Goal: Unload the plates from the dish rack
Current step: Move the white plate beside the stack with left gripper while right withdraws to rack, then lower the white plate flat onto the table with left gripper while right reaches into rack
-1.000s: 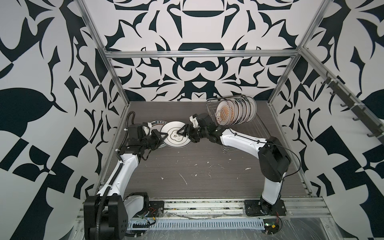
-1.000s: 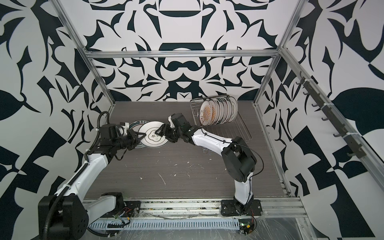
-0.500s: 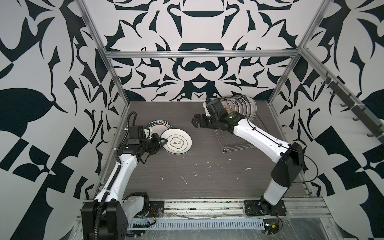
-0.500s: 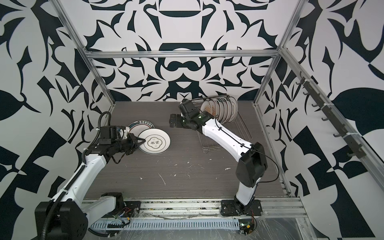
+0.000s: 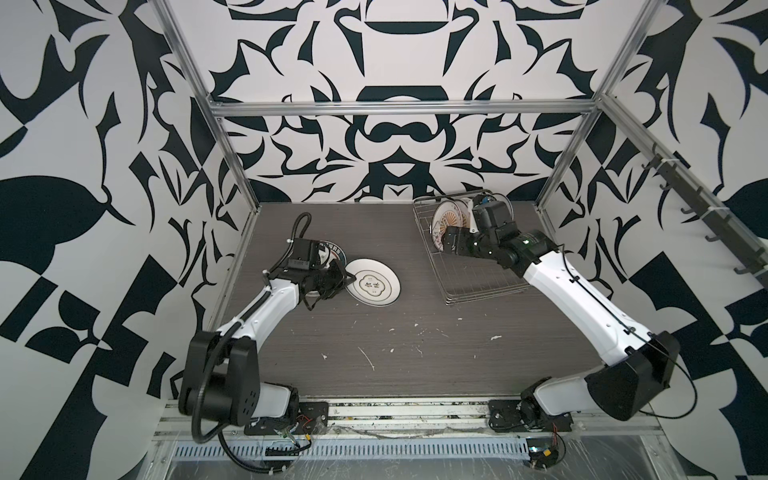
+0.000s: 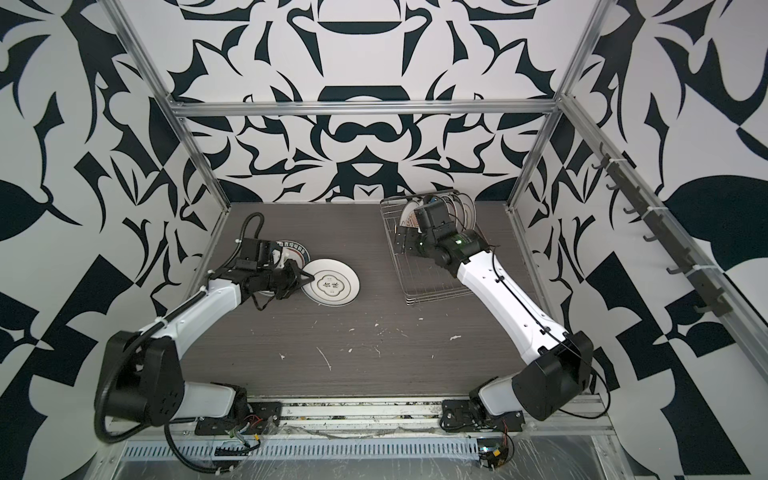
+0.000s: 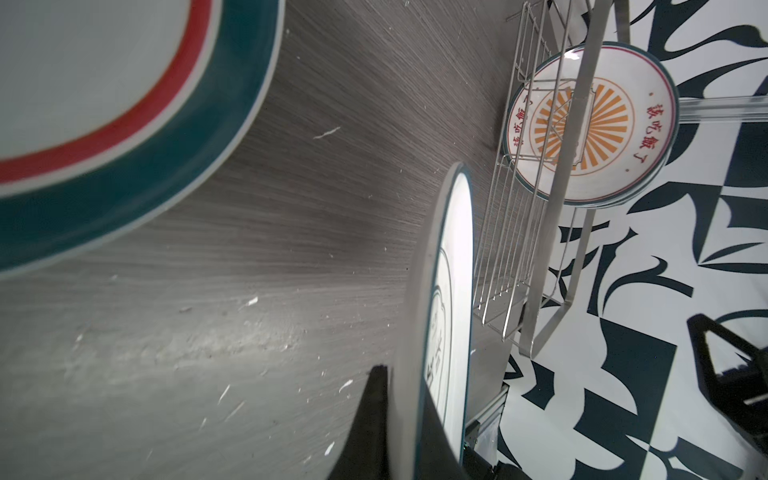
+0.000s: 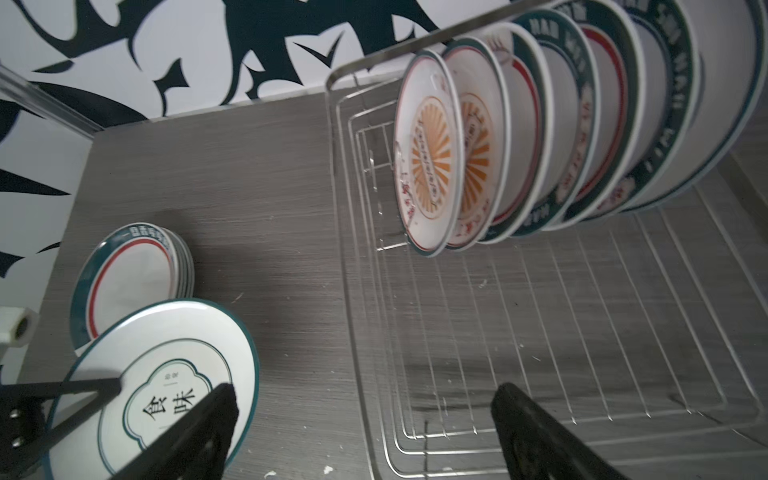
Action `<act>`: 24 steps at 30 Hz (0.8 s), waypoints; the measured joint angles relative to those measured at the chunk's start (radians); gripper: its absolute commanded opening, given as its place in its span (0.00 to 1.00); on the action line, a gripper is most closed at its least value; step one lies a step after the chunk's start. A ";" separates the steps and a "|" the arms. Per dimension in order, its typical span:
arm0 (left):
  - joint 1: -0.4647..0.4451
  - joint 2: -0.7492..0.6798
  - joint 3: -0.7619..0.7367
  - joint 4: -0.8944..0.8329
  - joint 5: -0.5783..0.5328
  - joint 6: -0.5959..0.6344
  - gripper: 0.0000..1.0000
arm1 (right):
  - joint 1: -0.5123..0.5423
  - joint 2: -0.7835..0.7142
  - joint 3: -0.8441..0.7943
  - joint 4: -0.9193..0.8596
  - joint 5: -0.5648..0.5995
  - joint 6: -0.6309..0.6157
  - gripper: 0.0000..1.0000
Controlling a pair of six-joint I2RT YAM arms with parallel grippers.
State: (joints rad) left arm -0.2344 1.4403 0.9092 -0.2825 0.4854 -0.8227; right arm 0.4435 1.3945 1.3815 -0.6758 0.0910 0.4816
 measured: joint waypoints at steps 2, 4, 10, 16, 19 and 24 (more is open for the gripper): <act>-0.010 0.061 0.033 0.017 -0.007 0.005 0.00 | -0.022 -0.020 -0.028 -0.011 -0.001 -0.012 1.00; -0.019 0.126 0.072 0.029 -0.016 0.011 0.00 | -0.046 -0.041 -0.053 -0.020 -0.001 -0.019 1.00; -0.034 0.278 0.178 0.049 -0.029 0.030 0.00 | -0.110 -0.093 -0.103 -0.026 -0.005 -0.040 0.99; -0.040 0.385 0.266 0.057 -0.046 0.051 0.00 | -0.154 -0.115 -0.129 -0.033 -0.006 -0.048 0.99; -0.042 0.428 0.295 0.061 -0.054 0.061 0.00 | -0.167 -0.115 -0.135 -0.034 -0.007 -0.053 0.99; -0.047 0.469 0.329 0.063 -0.058 0.067 0.01 | -0.195 -0.108 -0.155 -0.029 -0.020 -0.061 0.99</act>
State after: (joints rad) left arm -0.2813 1.9091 1.2385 -0.2195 0.4271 -0.7555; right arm 0.2485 1.2865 1.2266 -0.7052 0.0711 0.4206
